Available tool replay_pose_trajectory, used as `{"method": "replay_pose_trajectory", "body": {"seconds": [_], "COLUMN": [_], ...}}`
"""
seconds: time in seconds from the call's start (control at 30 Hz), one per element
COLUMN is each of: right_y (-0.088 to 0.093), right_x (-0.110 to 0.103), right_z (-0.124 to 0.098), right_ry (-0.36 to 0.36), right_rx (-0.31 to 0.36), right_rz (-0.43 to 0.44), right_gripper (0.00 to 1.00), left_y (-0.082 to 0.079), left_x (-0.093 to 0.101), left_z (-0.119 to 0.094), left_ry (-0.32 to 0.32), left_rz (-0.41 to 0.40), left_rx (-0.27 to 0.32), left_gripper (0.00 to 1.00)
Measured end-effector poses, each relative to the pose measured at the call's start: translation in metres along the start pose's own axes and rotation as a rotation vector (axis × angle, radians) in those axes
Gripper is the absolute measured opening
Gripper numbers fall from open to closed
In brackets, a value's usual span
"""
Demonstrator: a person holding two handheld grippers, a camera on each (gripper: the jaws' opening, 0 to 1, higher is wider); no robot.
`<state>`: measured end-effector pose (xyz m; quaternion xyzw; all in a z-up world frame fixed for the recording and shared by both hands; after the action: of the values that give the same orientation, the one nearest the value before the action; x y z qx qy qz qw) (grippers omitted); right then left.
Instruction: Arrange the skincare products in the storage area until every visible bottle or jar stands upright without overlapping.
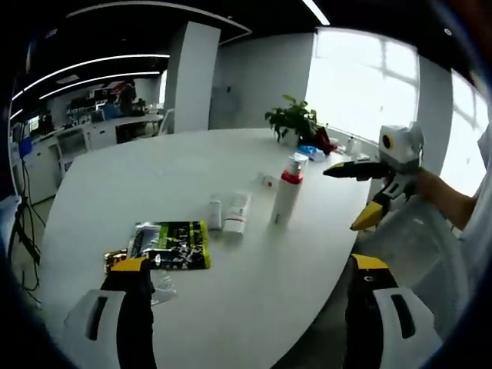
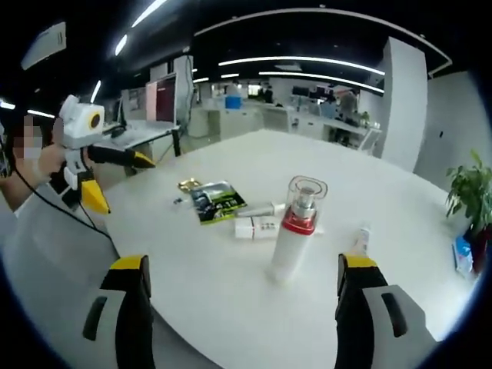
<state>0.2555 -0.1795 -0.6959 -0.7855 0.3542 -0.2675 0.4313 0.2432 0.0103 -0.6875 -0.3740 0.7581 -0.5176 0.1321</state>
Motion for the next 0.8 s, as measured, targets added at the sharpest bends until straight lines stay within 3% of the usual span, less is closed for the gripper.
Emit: {"method": "replay_pose_trajectory", "body": {"seconds": [0.37,0.8], "right_y": [0.004,-0.003], "right_x": [-0.003,-0.004], "right_z": [0.001,0.004], "right_ry": [-0.008,-0.027], "right_rx": [-0.026,-0.002], "right_rz": [0.041,0.046], "right_gripper": [1.0,1.0], "left_y": [0.012,0.017], "left_x": [-0.001,-0.001], "left_z": [0.003,0.006], "left_ry": [-0.004,-0.013], "left_rz": [-0.043,-0.006], "left_rx": [-0.033,-0.069], "left_gripper": [0.99,0.99]}}
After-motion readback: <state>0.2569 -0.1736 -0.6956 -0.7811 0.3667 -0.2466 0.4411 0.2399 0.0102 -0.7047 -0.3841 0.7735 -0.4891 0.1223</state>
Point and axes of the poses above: the point that each gripper's makers call its tool centre point, and the gripper's own axes: z roughly forward along the fingers, x roughly to its right, y roughly out of its underside, the point moved 1 cm from there along -z, roughly backward along the fingers, and after that the axes turned 7 degrees about y, right-handed, at the moved point
